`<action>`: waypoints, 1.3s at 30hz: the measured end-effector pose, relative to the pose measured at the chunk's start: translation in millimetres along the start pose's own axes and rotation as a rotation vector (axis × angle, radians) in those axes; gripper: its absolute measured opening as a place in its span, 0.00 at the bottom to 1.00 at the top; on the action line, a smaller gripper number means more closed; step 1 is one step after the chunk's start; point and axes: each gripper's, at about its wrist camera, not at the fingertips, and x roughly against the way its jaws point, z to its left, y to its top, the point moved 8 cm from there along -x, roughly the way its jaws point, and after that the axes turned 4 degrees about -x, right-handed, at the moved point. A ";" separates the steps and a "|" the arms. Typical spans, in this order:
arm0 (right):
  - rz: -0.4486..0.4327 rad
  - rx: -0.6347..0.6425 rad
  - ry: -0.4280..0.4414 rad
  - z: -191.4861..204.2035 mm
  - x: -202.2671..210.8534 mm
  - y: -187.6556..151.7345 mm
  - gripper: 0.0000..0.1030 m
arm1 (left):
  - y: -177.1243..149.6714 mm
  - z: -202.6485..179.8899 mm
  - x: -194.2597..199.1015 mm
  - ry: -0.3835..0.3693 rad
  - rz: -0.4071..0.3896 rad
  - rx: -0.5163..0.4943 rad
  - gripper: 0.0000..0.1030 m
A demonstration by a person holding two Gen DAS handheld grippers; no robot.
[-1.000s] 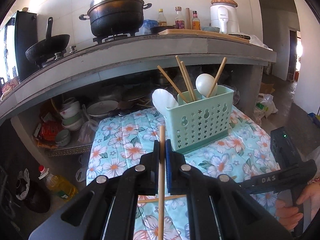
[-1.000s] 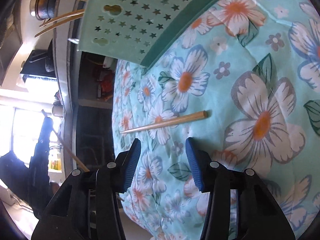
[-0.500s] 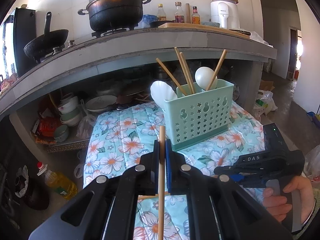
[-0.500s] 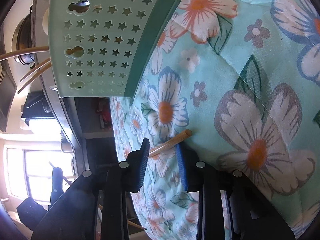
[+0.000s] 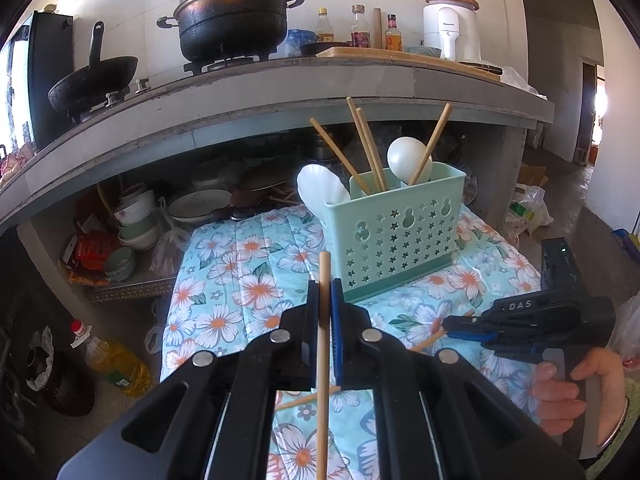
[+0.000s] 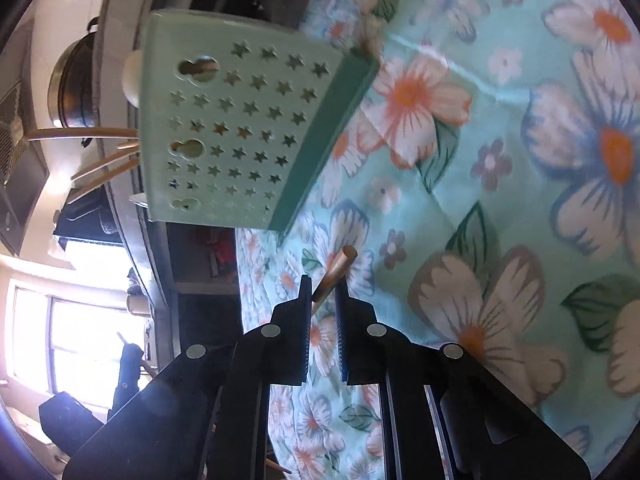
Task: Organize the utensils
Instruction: 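Hold the chopstick upright with left while right grasps the last chopstick, then lower both chopsticks into the green holder and open both grippers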
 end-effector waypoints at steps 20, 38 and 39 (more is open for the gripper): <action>-0.434 0.448 -0.048 78.4 150.3 24.9 0.04 | 184.9 1.7 33.5 -0.126 -0.410 0.130 0.05; -0.451 0.445 -0.026 82.0 161.6 31.3 0.04 | 281.4 3.4 -36.6 0.029 -0.590 0.288 0.05; -0.451 0.443 -0.025 81.4 161.8 32.1 0.04 | 279.9 3.4 -43.5 0.044 -0.587 0.292 0.05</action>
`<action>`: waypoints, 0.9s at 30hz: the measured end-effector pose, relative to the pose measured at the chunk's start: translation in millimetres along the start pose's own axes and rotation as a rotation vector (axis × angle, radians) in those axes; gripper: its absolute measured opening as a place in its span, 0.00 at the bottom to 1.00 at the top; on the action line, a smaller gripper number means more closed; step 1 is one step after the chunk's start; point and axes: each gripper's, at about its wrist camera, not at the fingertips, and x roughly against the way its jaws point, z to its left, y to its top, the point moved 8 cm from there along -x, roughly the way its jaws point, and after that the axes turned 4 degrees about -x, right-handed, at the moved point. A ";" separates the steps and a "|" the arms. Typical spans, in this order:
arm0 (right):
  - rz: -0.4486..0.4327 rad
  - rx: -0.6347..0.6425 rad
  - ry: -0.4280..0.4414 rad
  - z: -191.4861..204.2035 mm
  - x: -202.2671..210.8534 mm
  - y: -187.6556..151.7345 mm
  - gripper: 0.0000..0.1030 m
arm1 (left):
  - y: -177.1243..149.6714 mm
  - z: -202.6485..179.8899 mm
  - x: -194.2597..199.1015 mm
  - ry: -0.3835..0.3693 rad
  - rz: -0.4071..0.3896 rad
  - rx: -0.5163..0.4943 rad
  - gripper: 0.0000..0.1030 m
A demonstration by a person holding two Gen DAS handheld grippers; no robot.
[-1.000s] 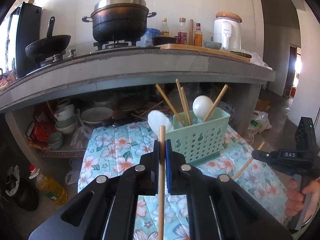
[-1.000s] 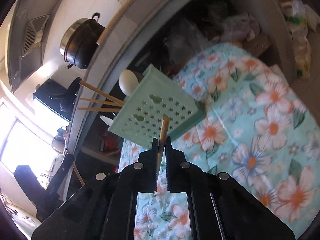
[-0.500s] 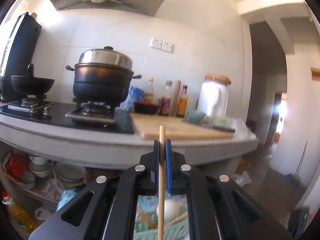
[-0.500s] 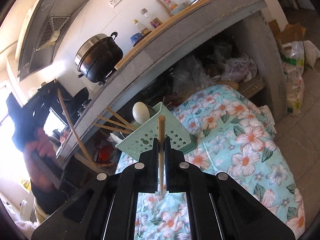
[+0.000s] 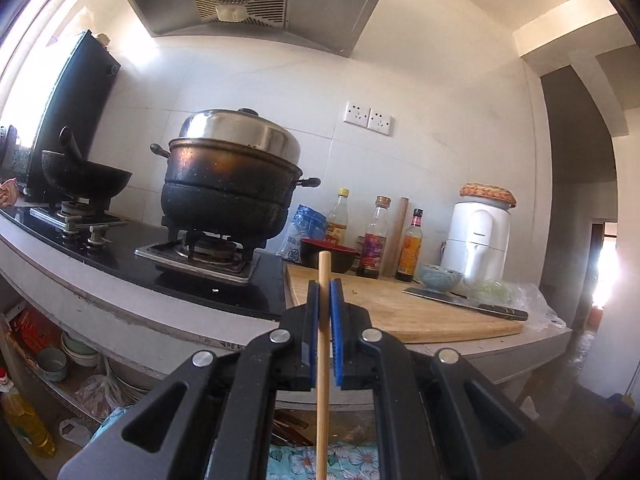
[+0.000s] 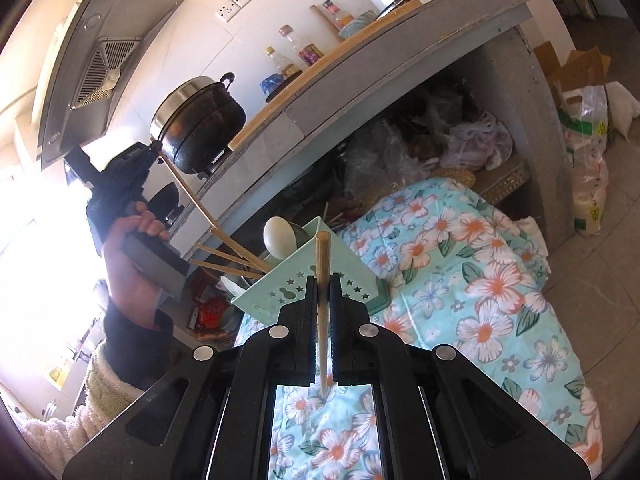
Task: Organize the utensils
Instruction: 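Lower both chopsticks into the green holder and open both grippers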
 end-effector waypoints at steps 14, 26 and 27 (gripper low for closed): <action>0.001 -0.041 0.000 -9.7 3.0 1.8 0.04 | -59.6 7.4 -3.6 0.023 0.053 -0.009 0.13; -0.072 0.056 0.014 17.9 21.4 21.6 0.04 | -54.9 10.0 73.3 -0.055 0.075 -0.057 0.66; -0.088 0.079 0.018 23.8 24.4 26.5 0.04 | -56.4 11.1 81.5 -0.062 0.083 -0.066 0.71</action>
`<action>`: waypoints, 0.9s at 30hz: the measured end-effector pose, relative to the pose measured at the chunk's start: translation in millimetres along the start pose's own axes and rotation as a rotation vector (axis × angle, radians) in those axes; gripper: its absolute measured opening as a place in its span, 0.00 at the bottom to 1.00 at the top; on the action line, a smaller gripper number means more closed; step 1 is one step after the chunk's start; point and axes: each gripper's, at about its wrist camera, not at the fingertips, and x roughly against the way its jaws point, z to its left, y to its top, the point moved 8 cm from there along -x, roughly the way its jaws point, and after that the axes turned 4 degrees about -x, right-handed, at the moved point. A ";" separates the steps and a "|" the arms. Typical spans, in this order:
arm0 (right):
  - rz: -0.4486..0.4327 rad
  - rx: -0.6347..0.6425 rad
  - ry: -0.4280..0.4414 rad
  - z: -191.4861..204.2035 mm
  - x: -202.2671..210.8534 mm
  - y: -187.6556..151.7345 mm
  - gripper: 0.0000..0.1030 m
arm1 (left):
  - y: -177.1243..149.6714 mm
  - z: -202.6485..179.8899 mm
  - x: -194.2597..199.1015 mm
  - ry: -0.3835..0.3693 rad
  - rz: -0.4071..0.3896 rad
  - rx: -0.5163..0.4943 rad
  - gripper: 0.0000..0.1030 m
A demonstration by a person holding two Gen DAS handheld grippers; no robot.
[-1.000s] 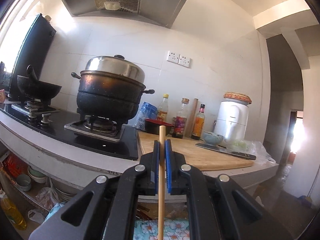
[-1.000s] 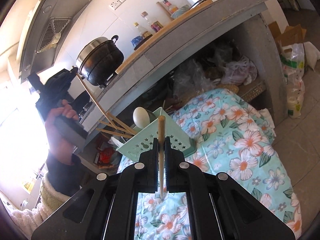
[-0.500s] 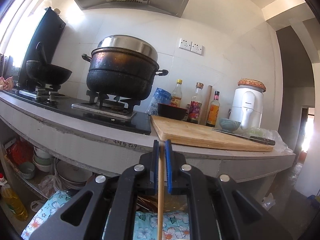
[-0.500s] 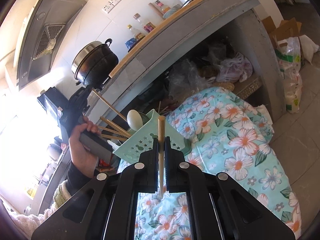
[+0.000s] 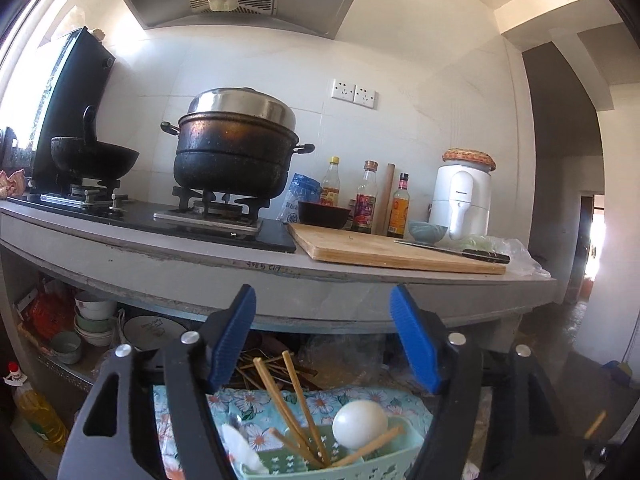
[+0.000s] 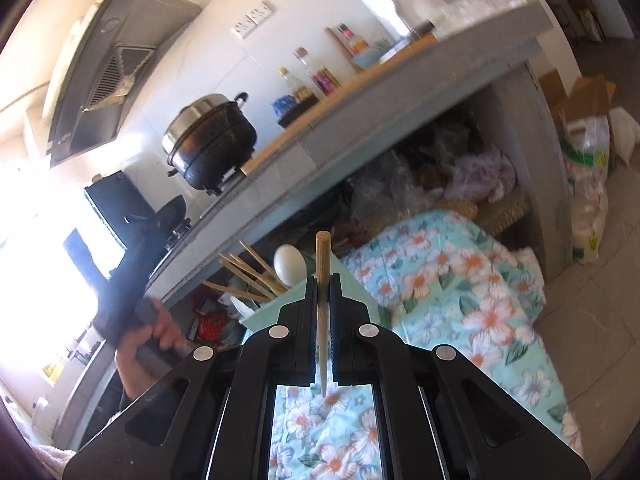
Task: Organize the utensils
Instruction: 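Lower both chopsticks into the green holder and open both grippers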
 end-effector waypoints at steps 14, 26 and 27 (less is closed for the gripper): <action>-0.141 0.277 0.086 92.1 -23.8 63.3 0.04 | -103.5 41.3 92.1 0.004 0.252 -0.029 0.86; -0.104 0.387 0.033 107.1 -85.0 42.2 0.04 | -148.1 75.7 130.5 0.093 0.337 -0.009 0.89; -0.102 0.392 0.028 106.6 -88.9 39.7 0.04 | -150.6 75.1 131.4 0.092 0.343 -0.007 0.89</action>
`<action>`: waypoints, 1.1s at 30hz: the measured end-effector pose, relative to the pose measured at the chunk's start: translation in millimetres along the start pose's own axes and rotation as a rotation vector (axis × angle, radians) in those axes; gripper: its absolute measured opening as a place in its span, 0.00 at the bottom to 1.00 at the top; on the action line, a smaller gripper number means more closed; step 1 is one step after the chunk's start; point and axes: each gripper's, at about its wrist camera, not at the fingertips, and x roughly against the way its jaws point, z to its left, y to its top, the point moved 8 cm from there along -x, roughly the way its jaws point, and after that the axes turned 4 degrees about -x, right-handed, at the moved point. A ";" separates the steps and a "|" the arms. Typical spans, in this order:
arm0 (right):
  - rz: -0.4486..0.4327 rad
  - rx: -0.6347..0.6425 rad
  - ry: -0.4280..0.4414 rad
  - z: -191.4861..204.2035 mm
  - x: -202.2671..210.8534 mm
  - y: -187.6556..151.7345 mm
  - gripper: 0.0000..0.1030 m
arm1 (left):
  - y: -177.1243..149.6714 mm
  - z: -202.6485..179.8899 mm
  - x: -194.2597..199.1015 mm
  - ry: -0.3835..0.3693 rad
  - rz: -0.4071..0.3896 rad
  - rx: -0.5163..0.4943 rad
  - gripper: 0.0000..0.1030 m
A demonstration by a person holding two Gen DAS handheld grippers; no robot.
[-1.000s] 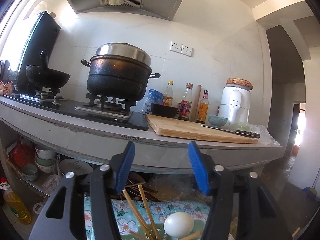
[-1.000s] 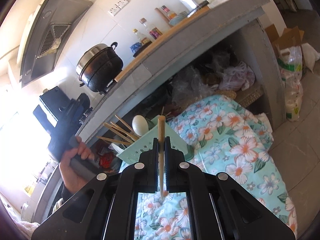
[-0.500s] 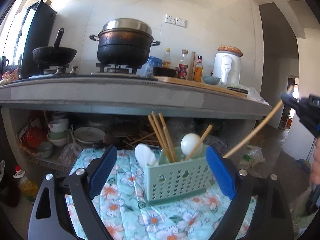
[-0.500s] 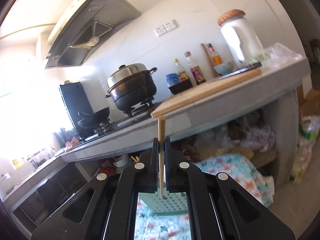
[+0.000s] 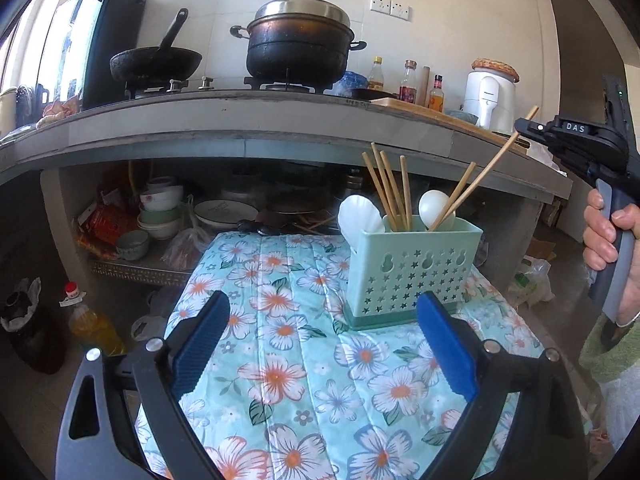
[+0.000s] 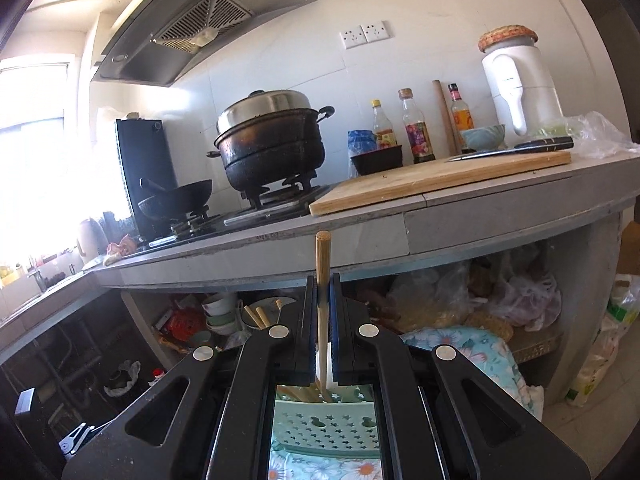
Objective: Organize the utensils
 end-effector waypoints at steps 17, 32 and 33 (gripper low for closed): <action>0.014 -0.051 0.021 -11.1 28.9 -24.5 0.44 | 9.0 -32.1 -9.6 -0.014 0.000 -0.047 0.95; 0.202 0.068 -0.259 -24.7 57.3 -106.6 0.86 | 18.0 -45.4 -29.6 0.098 0.078 -0.010 0.95; 0.215 0.089 -0.279 -23.0 55.7 -111.4 0.90 | 18.8 -44.9 -30.6 0.116 0.082 -0.010 0.95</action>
